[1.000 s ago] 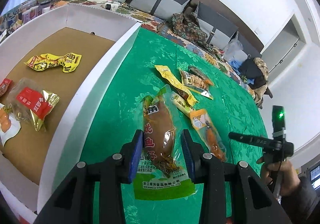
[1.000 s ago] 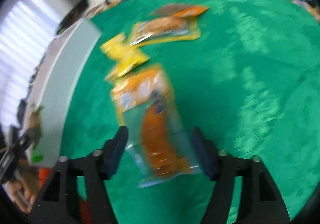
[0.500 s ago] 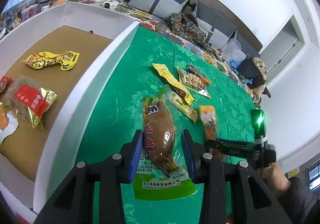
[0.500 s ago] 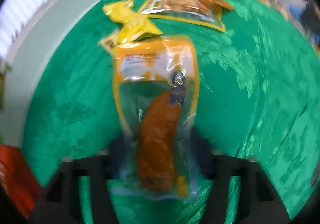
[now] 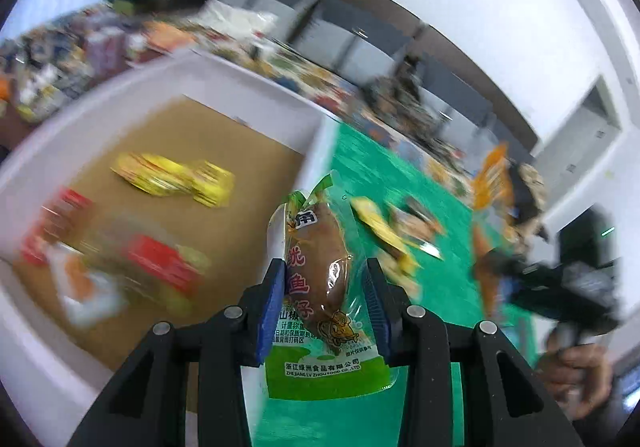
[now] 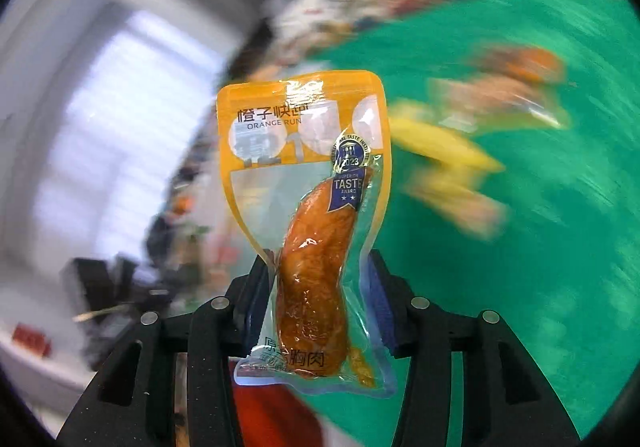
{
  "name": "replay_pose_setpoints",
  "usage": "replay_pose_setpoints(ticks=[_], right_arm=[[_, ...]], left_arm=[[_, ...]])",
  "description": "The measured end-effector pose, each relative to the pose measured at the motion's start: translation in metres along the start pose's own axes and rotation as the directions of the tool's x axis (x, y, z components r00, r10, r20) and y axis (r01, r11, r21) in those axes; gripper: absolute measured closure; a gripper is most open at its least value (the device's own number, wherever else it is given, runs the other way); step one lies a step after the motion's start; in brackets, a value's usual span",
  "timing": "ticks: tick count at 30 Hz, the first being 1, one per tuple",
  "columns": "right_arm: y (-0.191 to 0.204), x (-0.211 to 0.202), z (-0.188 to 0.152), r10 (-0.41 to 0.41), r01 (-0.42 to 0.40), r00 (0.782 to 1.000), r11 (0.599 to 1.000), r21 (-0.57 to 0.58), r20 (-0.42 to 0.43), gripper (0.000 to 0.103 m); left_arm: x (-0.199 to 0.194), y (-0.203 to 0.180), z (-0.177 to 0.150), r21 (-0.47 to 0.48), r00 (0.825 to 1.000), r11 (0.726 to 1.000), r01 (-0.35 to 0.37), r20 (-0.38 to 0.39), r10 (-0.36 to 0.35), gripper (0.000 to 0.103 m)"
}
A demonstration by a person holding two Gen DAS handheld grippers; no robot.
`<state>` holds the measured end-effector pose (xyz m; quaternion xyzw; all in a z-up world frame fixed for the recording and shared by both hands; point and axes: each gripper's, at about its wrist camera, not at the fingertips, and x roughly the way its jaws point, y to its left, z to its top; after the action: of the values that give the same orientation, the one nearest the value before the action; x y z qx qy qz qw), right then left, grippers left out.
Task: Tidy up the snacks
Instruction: 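Carry both packets into the white box and open both tools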
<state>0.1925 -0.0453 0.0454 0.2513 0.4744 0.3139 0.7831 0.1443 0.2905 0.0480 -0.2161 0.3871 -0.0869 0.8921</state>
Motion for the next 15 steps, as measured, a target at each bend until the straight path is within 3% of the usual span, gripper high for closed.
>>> replay_pose_setpoints(ticks=[2, 3, 4, 5, 6, 7, 9, 12, 15], right_arm=[[0.051, 0.029, 0.012, 0.050, -0.052, 0.998, 0.997, -0.062, -0.025, 0.049], [0.076, 0.046, 0.015, 0.065, -0.069, 0.997, 0.993, -0.097, -0.041, 0.040], [0.106, 0.069, 0.019, 0.066, -0.072, 0.997, 0.988, -0.136, -0.051, 0.031], [0.124, 0.090, 0.023, 0.049, -0.058, 0.997, 0.986, -0.156, -0.065, 0.030], [0.138, 0.103, 0.028, 0.024, -0.039, 0.996, 0.985, -0.171, -0.089, 0.028], [0.154, 0.127, 0.030, -0.027, 0.002, 0.992, 0.981, -0.196, -0.123, 0.028], [0.167, 0.146, 0.039, -0.086, 0.057, 0.990, 0.969, -0.242, -0.110, 0.029], [0.172, 0.138, 0.040, -0.046, 0.033, 0.998, 0.962, -0.273, -0.040, 0.029], [0.158, 0.116, 0.039, -0.070, 0.077, 0.997, 0.945, -0.319, 0.034, 0.029]], left_arm=[[-0.011, 0.025, 0.010, -0.014, 0.997, 0.997, -0.078, 0.013, 0.078, 0.062], [-0.015, 0.038, 0.014, -0.021, 0.993, 0.993, -0.120, 0.015, 0.120, 0.061], [-0.017, 0.053, 0.017, -0.035, 0.983, 0.983, -0.181, 0.015, 0.181, 0.053], [-0.017, 0.067, 0.019, -0.053, 0.972, 0.971, -0.235, 0.005, 0.235, 0.044], [-0.019, 0.080, 0.020, -0.079, 0.960, 0.957, -0.279, -0.005, 0.279, 0.025], [-0.022, 0.090, 0.019, -0.099, 0.954, 0.949, -0.298, -0.004, 0.299, 0.018], [-0.029, 0.106, 0.014, -0.139, 0.947, 0.938, -0.318, 0.005, 0.321, 0.018], [-0.034, 0.114, 0.003, -0.168, 0.948, 0.935, -0.312, 0.017, 0.319, 0.018], [-0.029, 0.104, -0.007, -0.180, 0.962, 0.948, -0.264, 0.027, 0.273, 0.018]])
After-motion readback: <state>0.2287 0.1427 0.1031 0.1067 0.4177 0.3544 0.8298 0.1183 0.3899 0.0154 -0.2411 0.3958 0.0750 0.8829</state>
